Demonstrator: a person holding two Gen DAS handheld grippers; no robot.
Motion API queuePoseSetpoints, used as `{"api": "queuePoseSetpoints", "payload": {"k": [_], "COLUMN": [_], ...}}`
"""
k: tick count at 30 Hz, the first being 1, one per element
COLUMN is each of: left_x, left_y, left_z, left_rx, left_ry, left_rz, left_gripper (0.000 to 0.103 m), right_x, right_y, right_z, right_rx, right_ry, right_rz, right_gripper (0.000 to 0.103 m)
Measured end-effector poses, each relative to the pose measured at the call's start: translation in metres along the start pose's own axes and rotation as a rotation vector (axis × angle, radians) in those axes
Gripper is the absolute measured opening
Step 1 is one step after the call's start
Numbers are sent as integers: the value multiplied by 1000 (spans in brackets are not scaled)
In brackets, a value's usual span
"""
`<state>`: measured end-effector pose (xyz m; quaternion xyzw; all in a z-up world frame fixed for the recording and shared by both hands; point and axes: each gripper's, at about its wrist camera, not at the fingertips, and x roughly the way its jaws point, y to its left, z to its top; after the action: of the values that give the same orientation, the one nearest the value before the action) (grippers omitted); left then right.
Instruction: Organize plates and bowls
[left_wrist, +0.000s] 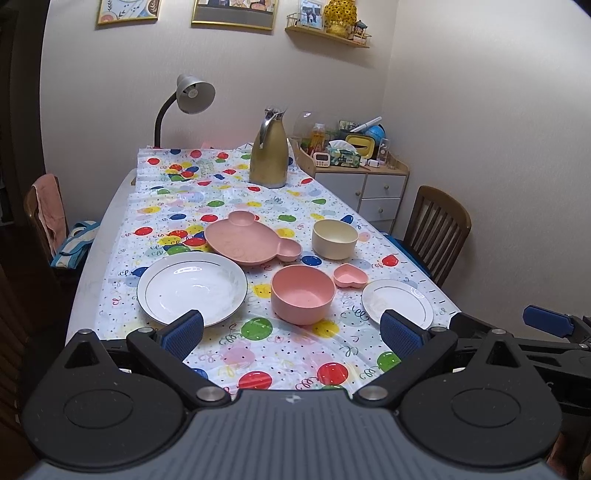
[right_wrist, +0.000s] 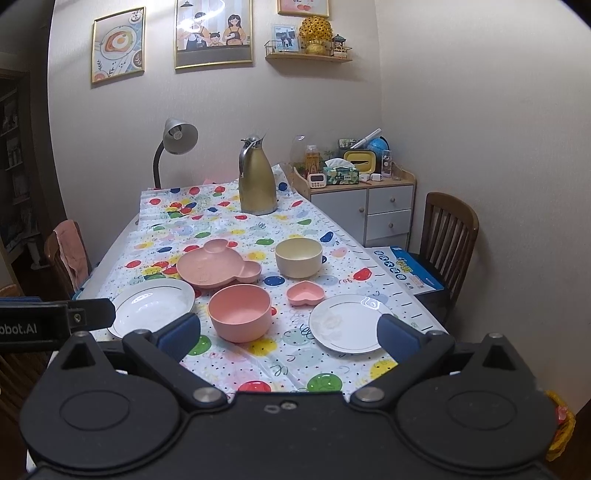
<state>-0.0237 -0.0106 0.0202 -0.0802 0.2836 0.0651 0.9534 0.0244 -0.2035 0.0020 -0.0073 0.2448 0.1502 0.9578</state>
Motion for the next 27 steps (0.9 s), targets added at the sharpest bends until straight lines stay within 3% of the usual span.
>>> {"api": "queuePoseSetpoints", "payload": {"k": [27], "left_x": [-3], "left_y": [11], "left_z": [-3], "left_rx": [-16], "left_ry": [-5], "left_rz": [2], "left_gripper": [102], "right_x": [-1], "right_y": [1], "right_z": [1], "right_rx": [7], "right_ry": [-6], "right_rz": [7], "right_gripper": [101]}}
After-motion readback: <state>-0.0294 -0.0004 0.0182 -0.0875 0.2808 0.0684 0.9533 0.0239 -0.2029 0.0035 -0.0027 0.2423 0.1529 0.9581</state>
